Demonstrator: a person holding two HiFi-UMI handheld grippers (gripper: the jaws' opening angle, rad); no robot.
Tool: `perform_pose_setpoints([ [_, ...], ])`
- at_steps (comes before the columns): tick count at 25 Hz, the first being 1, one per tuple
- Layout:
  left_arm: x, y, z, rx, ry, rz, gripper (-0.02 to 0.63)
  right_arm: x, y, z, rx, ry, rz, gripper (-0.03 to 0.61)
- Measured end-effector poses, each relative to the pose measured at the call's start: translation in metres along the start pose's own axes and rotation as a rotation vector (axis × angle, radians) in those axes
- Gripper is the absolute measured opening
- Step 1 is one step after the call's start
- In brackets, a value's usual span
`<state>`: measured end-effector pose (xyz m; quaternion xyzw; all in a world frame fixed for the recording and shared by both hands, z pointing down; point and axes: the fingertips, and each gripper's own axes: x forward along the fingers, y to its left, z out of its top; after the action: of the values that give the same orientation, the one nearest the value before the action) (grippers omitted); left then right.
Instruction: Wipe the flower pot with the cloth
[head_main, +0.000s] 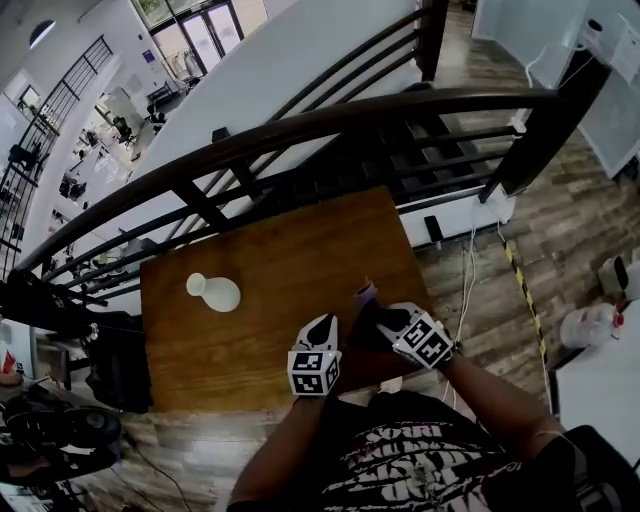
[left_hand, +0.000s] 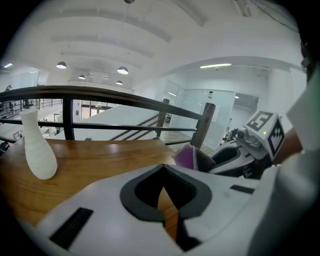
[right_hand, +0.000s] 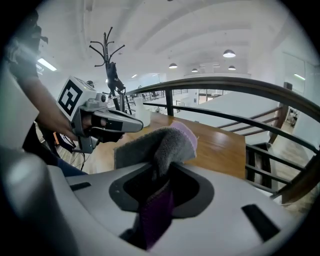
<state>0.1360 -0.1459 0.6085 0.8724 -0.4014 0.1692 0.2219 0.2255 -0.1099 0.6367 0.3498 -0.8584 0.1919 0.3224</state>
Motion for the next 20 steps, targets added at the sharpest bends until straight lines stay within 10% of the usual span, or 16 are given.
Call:
perform_pose_setpoints([
  [20, 0.057, 0.005, -0.094, -0.152, 0.271, -0.056, -0.002, 0.067, -0.033, -0.083, 0.157, 0.265, -0.059, 0.169],
])
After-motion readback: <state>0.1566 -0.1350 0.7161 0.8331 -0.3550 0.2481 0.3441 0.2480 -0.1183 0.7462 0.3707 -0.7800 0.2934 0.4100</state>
